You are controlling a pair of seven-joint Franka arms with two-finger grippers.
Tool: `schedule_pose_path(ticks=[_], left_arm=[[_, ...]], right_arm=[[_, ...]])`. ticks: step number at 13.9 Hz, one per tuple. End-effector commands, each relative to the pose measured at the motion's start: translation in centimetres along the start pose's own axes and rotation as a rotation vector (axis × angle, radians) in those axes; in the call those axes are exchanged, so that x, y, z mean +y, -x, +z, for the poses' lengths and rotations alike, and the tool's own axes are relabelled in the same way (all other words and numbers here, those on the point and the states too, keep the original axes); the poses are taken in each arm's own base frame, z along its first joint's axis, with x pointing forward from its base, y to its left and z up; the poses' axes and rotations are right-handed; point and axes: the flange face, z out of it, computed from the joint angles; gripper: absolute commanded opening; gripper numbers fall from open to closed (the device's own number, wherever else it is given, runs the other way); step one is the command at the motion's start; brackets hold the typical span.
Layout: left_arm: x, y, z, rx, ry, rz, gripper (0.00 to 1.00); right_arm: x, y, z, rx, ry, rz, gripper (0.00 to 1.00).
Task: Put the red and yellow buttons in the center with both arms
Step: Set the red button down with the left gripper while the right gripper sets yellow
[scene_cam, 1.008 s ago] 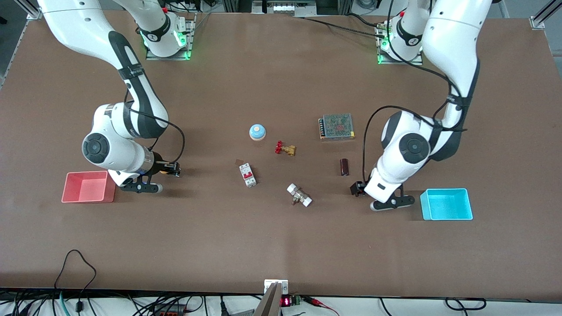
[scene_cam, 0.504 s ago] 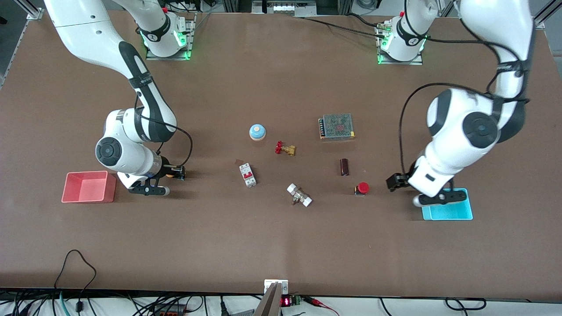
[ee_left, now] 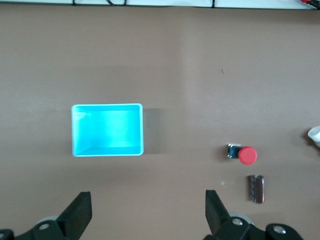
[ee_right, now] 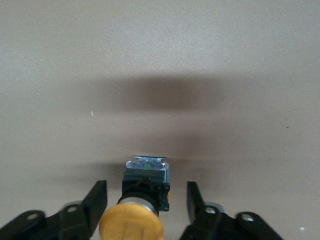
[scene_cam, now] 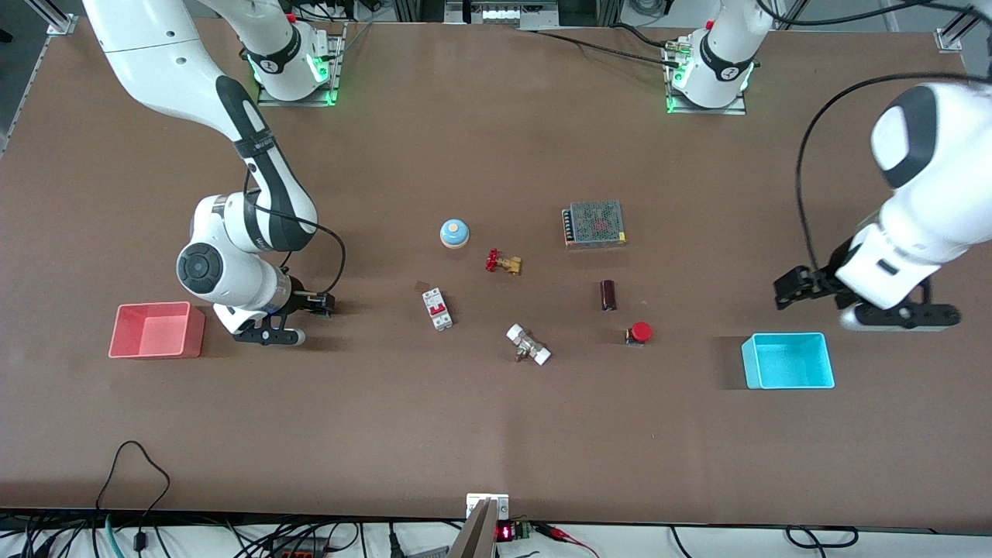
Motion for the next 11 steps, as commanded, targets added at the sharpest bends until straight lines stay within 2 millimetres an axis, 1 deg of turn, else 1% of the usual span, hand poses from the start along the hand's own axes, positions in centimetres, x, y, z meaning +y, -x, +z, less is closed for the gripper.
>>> schedule_pose_path(ticks=[1, 2, 4, 5, 6, 7, 8, 9, 11], left_arm=[[-1.4, 2.0, -3.3, -0.008, -0.013, 0.057, 1.0], [-2.3, 2.6, -4.6, -0.014, -0.014, 0.066, 1.0], [-2.6, 3.7, -6.6, -0.026, -0.014, 0.082, 1.0], [-3.1, 4.3, -7.8, -0.029, -0.015, 0.088, 1.0], [-3.7, 5.0, -9.1, -0.029, -0.017, 0.086, 1.0], [-3.8, 5.5, -9.9, -0.028, -0.017, 0.084, 1.0], [-3.9, 6.0, -11.1, -0.016, -0.017, 0.082, 1.0], [-3.8, 6.3, -12.0, -0.002, -0.019, 0.083, 1.0], [-3.6, 6.7, -13.0, 0.018, -0.019, 0.086, 1.0]], right_arm=[[-0.8, -0.3, -3.3, 0.048, -0.009, 0.003, 1.0], [-1.0, -0.2, -5.2, 0.056, -0.014, 0.006, 1.0], [-1.2, 0.1, -9.4, 0.071, -0.03, 0.036, 1.0], [-1.0, 0.3, -12.3, 0.091, -0.04, 0.069, 1.0], [-0.5, 0.6, -14.6, 0.092, -0.039, 0.08, 1.0], [0.3, 0.6, -16.9, 0.092, -0.028, 0.085, 1.0], [1.4, 0.3, -20.2, 0.109, 0.008, 0.07, 1.0], [2.4, 0.0, -23.1, 0.112, 0.047, 0.062, 1.0], [4.2, 0.0, -27.9, 0.083, 0.067, 0.069, 1.0]])
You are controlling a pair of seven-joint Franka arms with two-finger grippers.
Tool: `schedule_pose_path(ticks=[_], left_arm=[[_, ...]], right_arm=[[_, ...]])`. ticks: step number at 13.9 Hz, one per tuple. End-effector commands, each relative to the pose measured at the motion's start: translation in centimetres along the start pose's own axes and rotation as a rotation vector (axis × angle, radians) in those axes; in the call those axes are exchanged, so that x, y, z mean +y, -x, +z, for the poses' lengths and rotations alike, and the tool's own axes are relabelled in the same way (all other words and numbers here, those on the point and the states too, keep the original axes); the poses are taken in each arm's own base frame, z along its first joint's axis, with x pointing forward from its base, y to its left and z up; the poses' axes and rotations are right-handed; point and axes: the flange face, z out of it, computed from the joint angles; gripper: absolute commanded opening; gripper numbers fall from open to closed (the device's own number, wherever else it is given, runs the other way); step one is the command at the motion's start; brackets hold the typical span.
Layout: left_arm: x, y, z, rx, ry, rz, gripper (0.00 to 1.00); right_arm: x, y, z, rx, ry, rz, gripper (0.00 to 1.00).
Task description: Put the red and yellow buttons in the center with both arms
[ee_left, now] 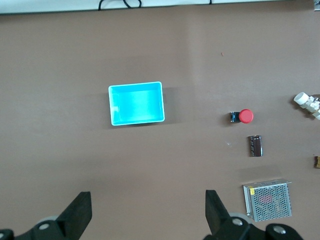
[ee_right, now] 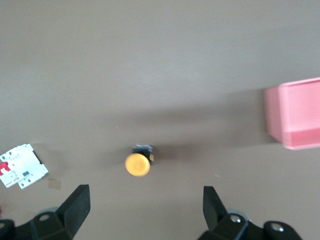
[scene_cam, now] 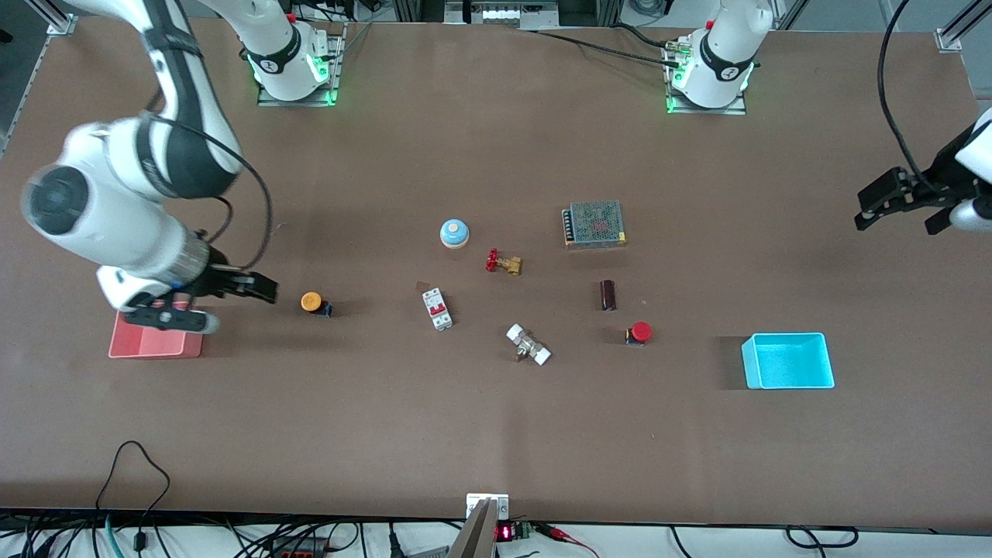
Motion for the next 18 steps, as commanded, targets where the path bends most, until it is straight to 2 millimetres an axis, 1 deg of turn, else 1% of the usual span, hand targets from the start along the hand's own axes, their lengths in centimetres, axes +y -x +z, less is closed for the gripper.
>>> schedule_pose_path(ticks=[1, 2, 3, 5, 6, 8, 9, 10, 11, 12, 13, 14, 16, 18], left_arm=[[0.2, 1.2, -1.4, 0.016, -0.016, 0.027, 1.0], [0.2, 1.4, -1.9, 0.025, -0.017, 0.027, 1.0], [-0.4, 1.5, -2.2, 0.03, -0.019, 0.016, 1.0], [-0.8, 1.7, -2.4, 0.036, -0.021, 0.01, 1.0], [-0.8, 1.7, -2.4, 0.036, -0.021, 0.01, 1.0], [-0.8, 1.7, -2.4, 0.036, -0.021, 0.01, 1.0], [-0.7, 1.7, -2.5, 0.038, -0.021, 0.012, 1.0], [-0.7, 1.7, -2.4, 0.036, -0.021, 0.012, 1.0], [-0.6, 1.7, -2.4, 0.035, -0.021, 0.013, 1.0], [-0.6, 1.7, -2.4, 0.035, -0.021, 0.013, 1.0], [-0.5, 1.6, -2.4, 0.035, -0.02, 0.016, 1.0], [-0.5, 1.6, -2.4, 0.035, -0.02, 0.016, 1.0], [-0.5, 1.7, -2.3, 0.033, -0.02, 0.016, 1.0], [-0.5, 1.7, -2.3, 0.033, -0.02, 0.015, 1.0]], right_arm=[[2.6, -1.2, -5.9, -0.015, 0.029, -0.027, 1.0], [3.8, -1.3, -7.2, -0.017, 0.029, -0.064, 1.0], [5.3, -1.5, -7.9, -0.018, 0.035, -0.095, 1.0], [6.4, -1.6, -8.3, -0.016, 0.04, -0.096, 1.0], [7.3, -1.6, -9.0, -0.007, 0.04, -0.085, 1.0], [7.7, -1.2, -10.0, 0.005, 0.04, -0.081, 1.0], [8.4, -1.0, -10.6, 0.009, 0.038, -0.073, 1.0], [10.3, -0.6, -11.3, -0.01, 0.028, -0.046, 1.0], [10.9, -0.1, -12.1, -0.016, 0.013, -0.043, 1.0], [12.6, 0.2, -13.0, -0.008, 0.003, -0.024, 1.0], [12.8, 0.6, -13.6, 0.002, 0.009, -0.039, 1.0], [12.1, 1.0, -14.0, 0.005, 0.042, -0.074, 1.0], [12.2, 1.8, -14.4, -0.021, 0.056, -0.081, 1.0], [11.9, 2.8, -14.1, -0.026, 0.045, -0.083, 1.0]])
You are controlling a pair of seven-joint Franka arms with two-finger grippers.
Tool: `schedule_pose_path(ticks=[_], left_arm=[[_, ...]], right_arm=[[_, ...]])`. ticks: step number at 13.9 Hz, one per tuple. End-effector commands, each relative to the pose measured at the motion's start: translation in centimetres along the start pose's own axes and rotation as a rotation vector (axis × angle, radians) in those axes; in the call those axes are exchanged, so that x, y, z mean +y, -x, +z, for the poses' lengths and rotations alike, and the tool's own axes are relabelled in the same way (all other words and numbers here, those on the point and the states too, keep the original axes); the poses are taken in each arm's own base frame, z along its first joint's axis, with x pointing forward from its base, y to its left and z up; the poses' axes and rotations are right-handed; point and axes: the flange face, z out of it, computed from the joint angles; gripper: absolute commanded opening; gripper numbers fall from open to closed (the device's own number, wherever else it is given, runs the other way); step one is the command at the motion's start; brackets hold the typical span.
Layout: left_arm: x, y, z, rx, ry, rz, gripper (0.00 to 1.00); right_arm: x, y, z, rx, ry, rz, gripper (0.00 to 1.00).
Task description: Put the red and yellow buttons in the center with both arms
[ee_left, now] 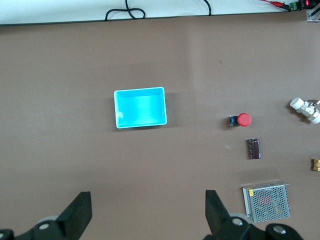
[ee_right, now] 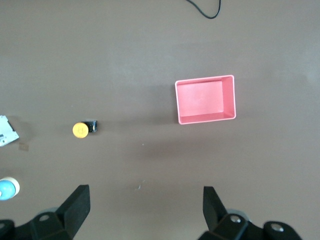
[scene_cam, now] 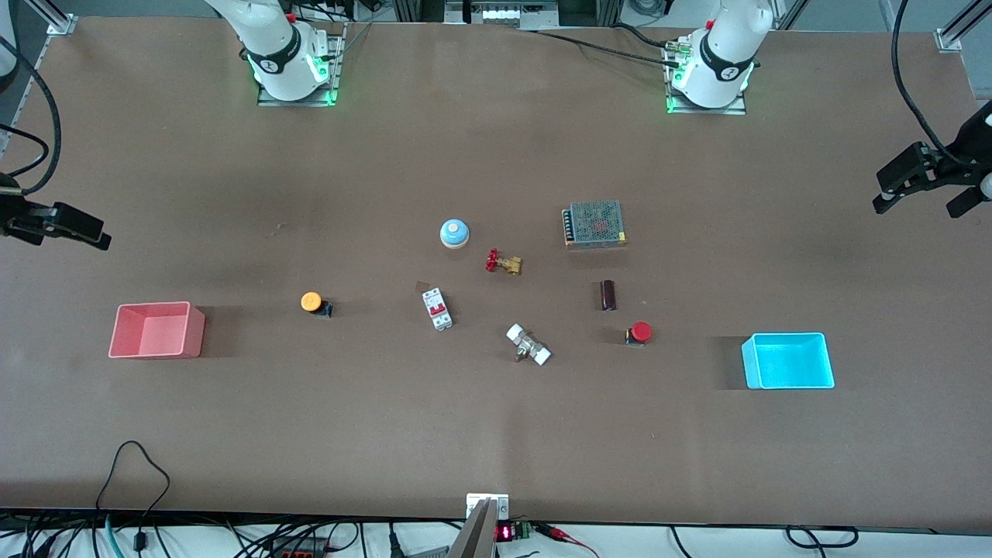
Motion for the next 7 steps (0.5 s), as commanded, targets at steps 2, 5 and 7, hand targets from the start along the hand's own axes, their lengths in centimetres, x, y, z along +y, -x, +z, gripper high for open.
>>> schedule_pose_path(ticks=[2, 5, 7], left_arm=[[0.0, 0.8, -0.4, 0.003, -0.016, 0.02, 1.0], [0.5, 0.7, -0.4, 0.003, -0.016, 0.029, 1.0], [0.6, 0.7, -0.4, 0.003, -0.015, 0.031, 1.0]], right_arm=[[-0.4, 2.3, 0.5, 0.005, 0.003, -0.018, 1.0], [0.0, 3.4, -0.4, 0.008, 0.004, -0.066, 1.0], [0.0, 4.1, -0.5, 0.007, 0.005, -0.062, 1.0]])
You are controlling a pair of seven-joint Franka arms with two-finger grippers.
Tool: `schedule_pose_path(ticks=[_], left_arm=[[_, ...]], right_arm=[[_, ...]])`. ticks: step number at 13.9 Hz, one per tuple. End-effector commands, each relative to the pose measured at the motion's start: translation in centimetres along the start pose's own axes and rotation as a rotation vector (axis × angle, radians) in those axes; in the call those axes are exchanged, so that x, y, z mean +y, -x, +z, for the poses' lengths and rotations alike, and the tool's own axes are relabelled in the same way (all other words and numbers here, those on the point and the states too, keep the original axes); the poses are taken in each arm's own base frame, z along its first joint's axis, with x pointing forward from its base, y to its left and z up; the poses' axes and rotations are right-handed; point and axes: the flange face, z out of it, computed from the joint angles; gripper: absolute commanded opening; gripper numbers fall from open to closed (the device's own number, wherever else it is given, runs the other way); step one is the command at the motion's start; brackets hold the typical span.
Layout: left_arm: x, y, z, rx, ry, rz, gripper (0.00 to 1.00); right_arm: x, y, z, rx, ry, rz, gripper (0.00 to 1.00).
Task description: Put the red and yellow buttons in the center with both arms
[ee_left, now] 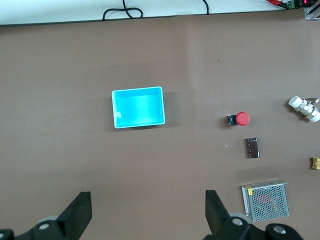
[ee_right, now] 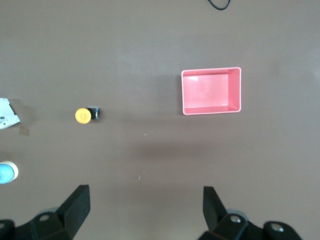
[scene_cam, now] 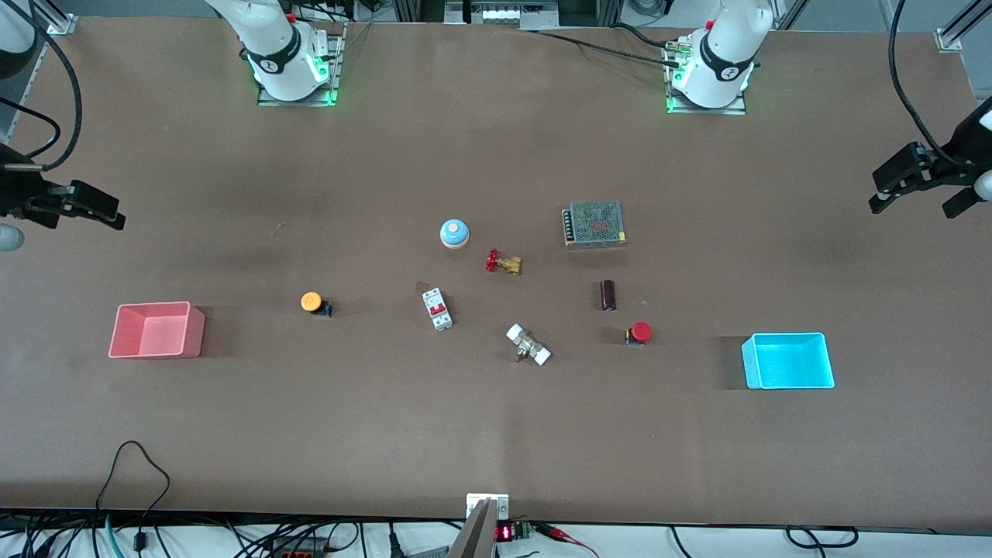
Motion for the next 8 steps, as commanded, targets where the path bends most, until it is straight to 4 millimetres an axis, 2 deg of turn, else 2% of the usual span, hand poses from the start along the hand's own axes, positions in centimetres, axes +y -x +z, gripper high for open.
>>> schedule_pose_path(ticks=[1, 7, 8], left_arm=[[0.06, 0.72, -0.44, 0.004, -0.016, 0.021, 1.0], [0.06, 0.72, -0.44, 0.004, -0.016, 0.02, 0.98], [0.06, 0.72, -0.44, 0.004, -0.016, 0.02, 0.8]], right_arm=[[0.1, 1.81, -0.32, -0.003, 0.009, -0.012, 1.0], [-0.06, 2.39, -0.97, -0.025, 0.019, -0.027, 1.0], [0.18, 2.45, -1.06, -0.023, 0.017, -0.024, 1.0]])
